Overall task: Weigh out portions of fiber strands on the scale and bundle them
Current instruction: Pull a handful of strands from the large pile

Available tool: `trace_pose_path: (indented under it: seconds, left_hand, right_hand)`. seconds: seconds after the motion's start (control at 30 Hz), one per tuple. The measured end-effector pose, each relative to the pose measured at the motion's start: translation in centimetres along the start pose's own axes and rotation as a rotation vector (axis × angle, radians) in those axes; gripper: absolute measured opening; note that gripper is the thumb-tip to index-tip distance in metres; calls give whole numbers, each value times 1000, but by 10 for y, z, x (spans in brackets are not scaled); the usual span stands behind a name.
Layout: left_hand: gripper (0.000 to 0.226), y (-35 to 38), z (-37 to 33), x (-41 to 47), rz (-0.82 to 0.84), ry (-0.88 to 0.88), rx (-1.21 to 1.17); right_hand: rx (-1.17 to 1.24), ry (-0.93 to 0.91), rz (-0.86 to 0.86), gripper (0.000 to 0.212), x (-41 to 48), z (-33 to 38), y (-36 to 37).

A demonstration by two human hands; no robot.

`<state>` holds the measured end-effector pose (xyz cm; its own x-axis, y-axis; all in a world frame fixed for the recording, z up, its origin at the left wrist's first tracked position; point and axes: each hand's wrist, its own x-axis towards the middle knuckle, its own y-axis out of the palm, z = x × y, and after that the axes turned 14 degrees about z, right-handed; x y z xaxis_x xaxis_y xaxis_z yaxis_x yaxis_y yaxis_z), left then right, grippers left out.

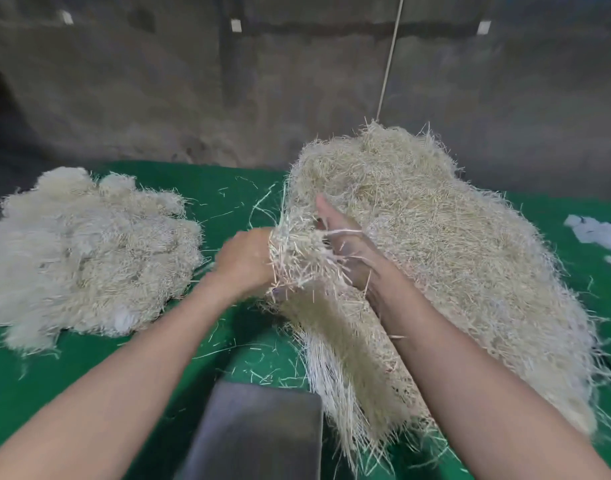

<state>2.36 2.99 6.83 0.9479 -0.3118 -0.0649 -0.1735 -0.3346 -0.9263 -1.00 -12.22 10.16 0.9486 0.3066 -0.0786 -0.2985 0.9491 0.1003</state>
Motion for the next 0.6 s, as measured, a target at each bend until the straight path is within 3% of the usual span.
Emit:
trace_pose_path:
  seconds: [0.1, 0.2, 0.27, 0.37, 0.47, 0.53, 0.6]
  left_hand:
    - [24, -3, 15, -17, -319, 66, 303]
    - [58, 4, 22, -47, -354, 97, 117]
    - [84, 15, 21, -68, -215, 143, -128]
    - [98, 26, 32, -87, 198, 220, -437]
    - [81, 32, 59, -96, 467, 182, -1047]
    - [58, 40, 77, -98, 369, 71, -1318]
    - [32, 53, 91, -98, 108, -78, -1157]
  right_hand:
    - [-199, -6, 124, 66, 2, -3, 22]
    - [-128, 13, 122, 107, -9, -29, 44]
    - [-106, 76, 11, 120, -16, -55, 55]
    - [-39, 189, -142, 112, -27, -90, 64]
    - [-68, 315, -266, 99, -43, -120, 62]
    - [-25, 347, -320, 96, -53, -133, 60]
    - [46, 362, -346, 96, -59, -142, 62]
